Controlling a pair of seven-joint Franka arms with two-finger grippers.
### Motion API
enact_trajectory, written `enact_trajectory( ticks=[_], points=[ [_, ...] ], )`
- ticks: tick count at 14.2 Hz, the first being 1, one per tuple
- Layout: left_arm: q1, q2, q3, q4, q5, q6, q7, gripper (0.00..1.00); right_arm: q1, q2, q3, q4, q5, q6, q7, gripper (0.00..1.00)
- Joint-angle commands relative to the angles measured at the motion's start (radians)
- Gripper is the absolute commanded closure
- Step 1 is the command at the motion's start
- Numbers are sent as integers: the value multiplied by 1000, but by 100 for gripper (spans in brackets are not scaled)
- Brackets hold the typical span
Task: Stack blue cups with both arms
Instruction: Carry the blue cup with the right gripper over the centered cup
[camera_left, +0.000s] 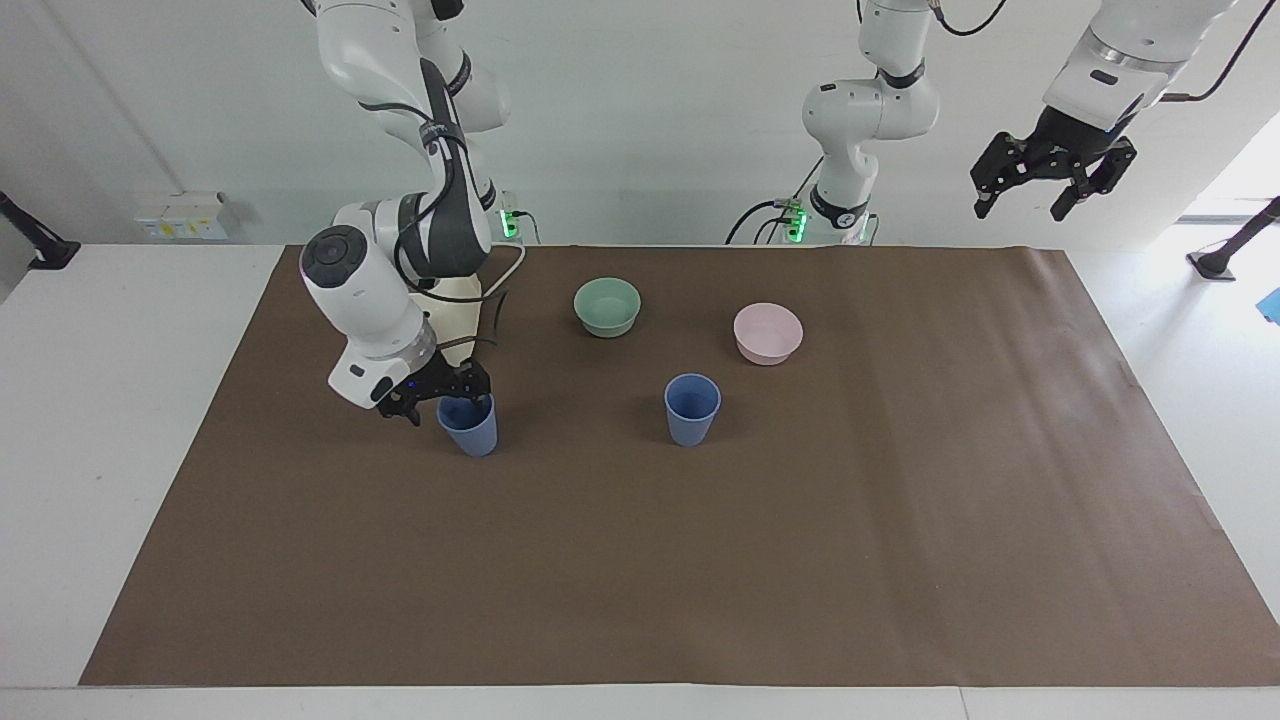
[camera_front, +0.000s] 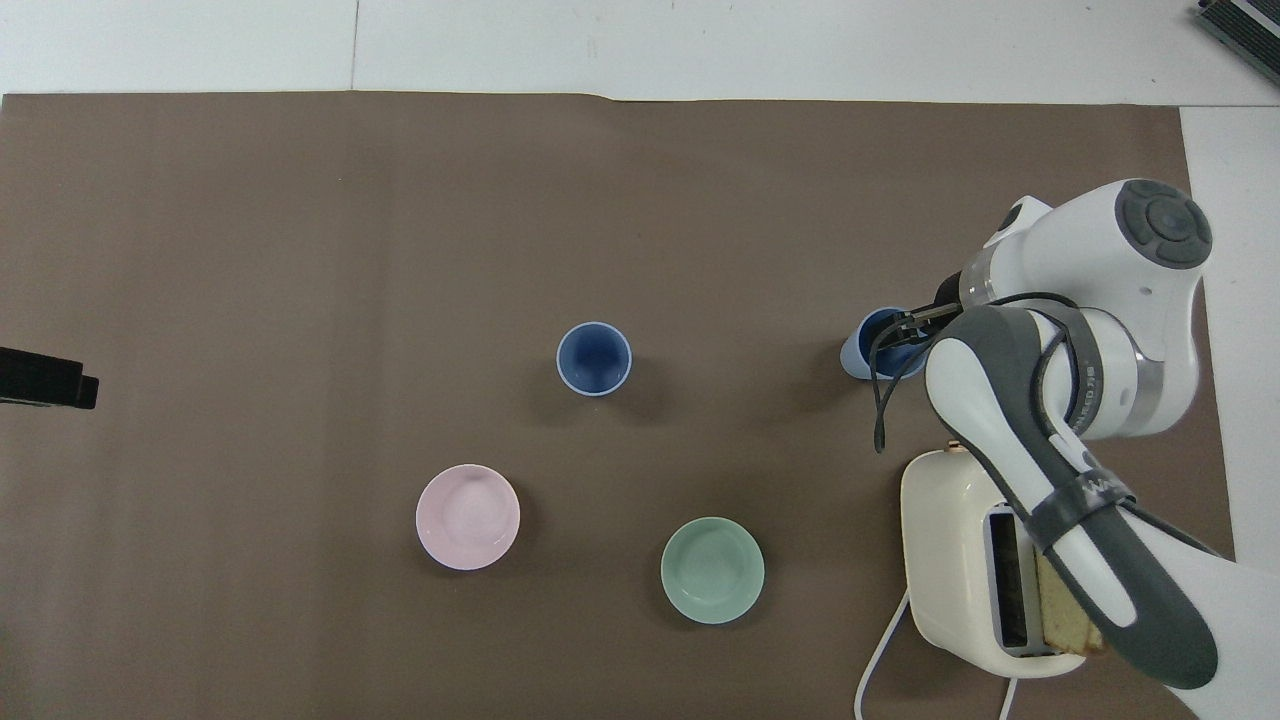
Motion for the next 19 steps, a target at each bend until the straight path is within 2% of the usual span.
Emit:
enact_trajectory(
  ticks=[1, 2, 4, 5, 9, 13, 16, 19],
  points=[
    [9, -10, -5, 3, -4, -14, 6, 0, -5, 1, 6, -20, 24, 13, -33, 41],
    [9, -10, -5, 3, -4, -14, 6, 0, -5, 6, 5, -20, 24, 13, -31, 45],
    [10, -10, -5, 3, -4, -14, 6, 0, -7, 8, 6, -20, 24, 12, -31, 88],
    [10, -10, -5, 3, -4, -14, 6, 0, -8, 8, 6, -18, 25, 4, -31, 100],
    [9, -10, -5, 3, -4, -14, 6, 0, 13, 9, 9, 58, 38, -80, 44, 100],
    [9, -10, -5, 3, -4, -14, 6, 0, 73, 40, 15, 270, 57, -232, 296, 100],
    [10, -10, -5, 3, -4, -14, 6, 0, 157, 102, 40, 391, 71, -234, 565, 100],
    [9, -10, -5, 3, -4, -14, 6, 0, 193, 141, 42, 465, 70, -240, 634, 100]
  ],
)
